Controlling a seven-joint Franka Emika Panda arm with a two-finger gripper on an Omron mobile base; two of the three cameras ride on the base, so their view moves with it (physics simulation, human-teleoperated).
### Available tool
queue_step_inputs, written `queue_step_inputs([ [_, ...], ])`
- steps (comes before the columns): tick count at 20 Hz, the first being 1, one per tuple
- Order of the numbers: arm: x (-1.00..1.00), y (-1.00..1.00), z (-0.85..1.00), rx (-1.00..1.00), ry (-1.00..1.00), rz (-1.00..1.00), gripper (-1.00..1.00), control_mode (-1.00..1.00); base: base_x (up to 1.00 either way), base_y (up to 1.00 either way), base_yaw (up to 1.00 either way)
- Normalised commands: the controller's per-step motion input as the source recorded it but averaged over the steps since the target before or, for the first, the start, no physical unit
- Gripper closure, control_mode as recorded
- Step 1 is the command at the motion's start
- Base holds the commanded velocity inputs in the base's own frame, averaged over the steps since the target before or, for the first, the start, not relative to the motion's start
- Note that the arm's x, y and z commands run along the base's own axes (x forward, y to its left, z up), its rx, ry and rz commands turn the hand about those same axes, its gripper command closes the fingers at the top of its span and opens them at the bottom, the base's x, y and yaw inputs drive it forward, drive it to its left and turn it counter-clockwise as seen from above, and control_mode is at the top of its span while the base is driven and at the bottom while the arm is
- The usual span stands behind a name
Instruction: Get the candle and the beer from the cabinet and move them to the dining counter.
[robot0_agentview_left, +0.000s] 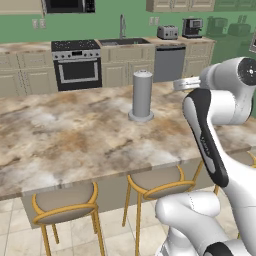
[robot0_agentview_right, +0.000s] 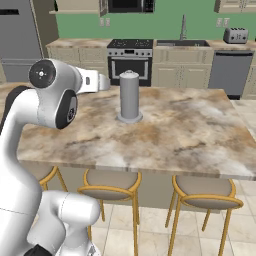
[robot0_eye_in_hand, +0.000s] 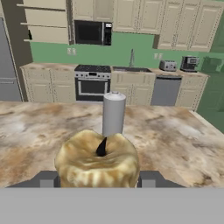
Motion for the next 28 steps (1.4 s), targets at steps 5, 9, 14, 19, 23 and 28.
queue_step_inputs([
  [5, 0.0, 0.0, 0.0, 0.0, 0.0, 0.0, 1.0, -1.0, 0.0, 0.0, 0.0],
  [9, -0.01, 0.0, 0.0, 0.0, 0.0, 0.0, 1.0, -1.0, 0.0, 0.0, 0.0],
  [14, -0.06, -0.04, -0.1, 0.0, 0.0, 0.02, 1.0, -1.0, 0.0, 0.0, 0.0],
  [19, 0.15, -0.56, -0.62, 0.01, 0.0, 0.25, 1.0, -1.0, 0.0, 0.0, 0.0],
  [23, 0.26, -0.55, -0.63, 0.01, 0.0, 0.3, 1.0, -1.0, 0.0, 0.0, 0.0],
  [28, 0.37, -0.27, -0.67, 0.0, 0.06, 0.27, 1.0, -1.0, 0.0, 0.0, 0.0],
])
